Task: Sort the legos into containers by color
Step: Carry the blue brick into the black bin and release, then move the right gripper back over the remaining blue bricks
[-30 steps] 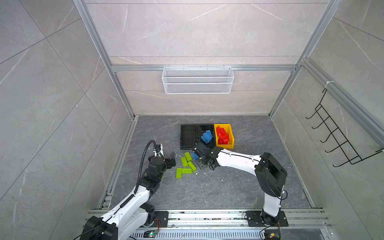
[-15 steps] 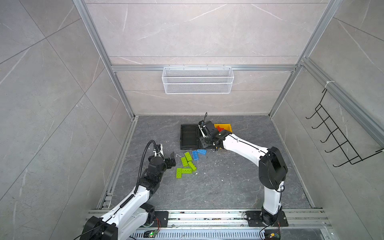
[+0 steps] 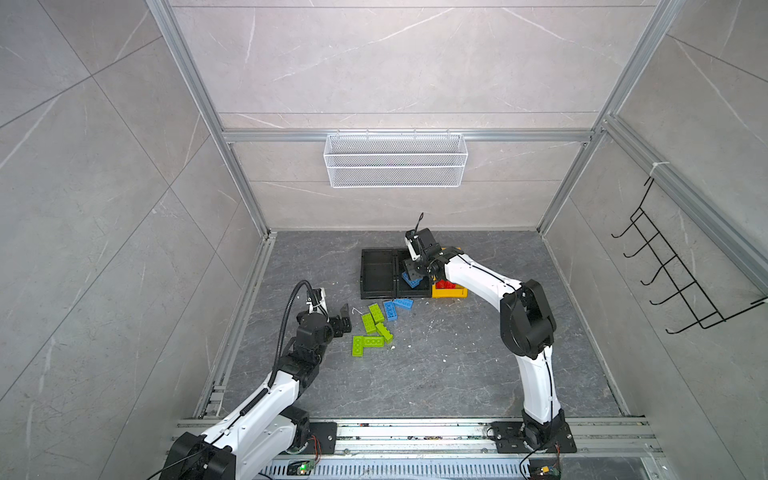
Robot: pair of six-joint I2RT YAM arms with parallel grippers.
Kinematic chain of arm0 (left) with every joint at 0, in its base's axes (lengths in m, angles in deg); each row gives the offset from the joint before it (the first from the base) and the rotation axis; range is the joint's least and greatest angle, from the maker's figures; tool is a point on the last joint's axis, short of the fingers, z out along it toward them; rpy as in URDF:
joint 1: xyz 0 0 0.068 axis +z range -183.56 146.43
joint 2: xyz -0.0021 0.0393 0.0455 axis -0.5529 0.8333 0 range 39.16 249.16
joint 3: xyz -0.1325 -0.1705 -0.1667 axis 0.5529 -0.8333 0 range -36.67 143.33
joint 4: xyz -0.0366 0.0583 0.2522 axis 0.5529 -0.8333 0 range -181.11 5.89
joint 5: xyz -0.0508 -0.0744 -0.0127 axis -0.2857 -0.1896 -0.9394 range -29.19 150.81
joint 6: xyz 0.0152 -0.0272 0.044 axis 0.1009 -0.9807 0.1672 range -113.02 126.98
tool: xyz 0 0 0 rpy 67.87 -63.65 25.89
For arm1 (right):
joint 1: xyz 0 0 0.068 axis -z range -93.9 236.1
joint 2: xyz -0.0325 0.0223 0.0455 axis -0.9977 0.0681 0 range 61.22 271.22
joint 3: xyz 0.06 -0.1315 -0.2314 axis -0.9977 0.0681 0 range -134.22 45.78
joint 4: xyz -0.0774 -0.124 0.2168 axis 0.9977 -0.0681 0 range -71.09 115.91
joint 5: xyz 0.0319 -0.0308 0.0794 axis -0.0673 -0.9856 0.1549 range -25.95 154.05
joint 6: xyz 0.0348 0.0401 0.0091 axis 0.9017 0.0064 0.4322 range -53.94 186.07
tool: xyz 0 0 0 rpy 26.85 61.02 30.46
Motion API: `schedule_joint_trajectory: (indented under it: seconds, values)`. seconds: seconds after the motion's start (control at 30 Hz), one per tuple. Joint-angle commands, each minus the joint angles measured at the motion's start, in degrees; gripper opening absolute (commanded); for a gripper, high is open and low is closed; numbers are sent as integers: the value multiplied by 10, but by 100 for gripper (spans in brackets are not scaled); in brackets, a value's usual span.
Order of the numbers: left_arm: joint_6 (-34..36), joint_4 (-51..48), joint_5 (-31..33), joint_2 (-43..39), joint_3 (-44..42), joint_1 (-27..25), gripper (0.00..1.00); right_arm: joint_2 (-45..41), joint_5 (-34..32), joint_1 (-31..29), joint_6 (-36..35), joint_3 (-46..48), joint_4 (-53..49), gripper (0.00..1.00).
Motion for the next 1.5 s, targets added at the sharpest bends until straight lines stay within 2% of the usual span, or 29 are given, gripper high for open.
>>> schedule_joint_trajectory:
  seconds: [0.0, 0.2, 0.3, 0.47, 0.57, 0.7, 0.9, 1.13, 1.47]
  values:
    - [6, 28, 6, -1, 1, 1, 99, 25, 18, 6, 4, -32, 7, 58]
    - [6, 31, 6, 3, 0, 1, 99, 58, 27, 12, 6, -81, -14, 60]
    - [6, 32, 8, 5, -1, 1, 99, 70, 35, 12, 6, -112, -42, 65]
    - [4, 33, 6, 9, 0, 1, 99, 58, 47, 12, 8, -122, -68, 74]
    - [4, 34, 5, 11, 2, 1, 99, 41, 55, 12, 8, -115, -84, 75]
    - [3, 32, 3, 5, 1, 1, 99, -18, 90, 8, 9, -47, -44, 72]
    - [3, 34, 0, -3, -3, 1, 99, -117, 154, -7, 31, 114, 21, 70]
    - [3, 44, -9, 12, -2, 1, 99, -188, 162, -40, 65, 286, 120, 70]
    - [6, 52, -15, 15, -5, 1, 99, -158, 166, -48, 64, 320, 160, 68]
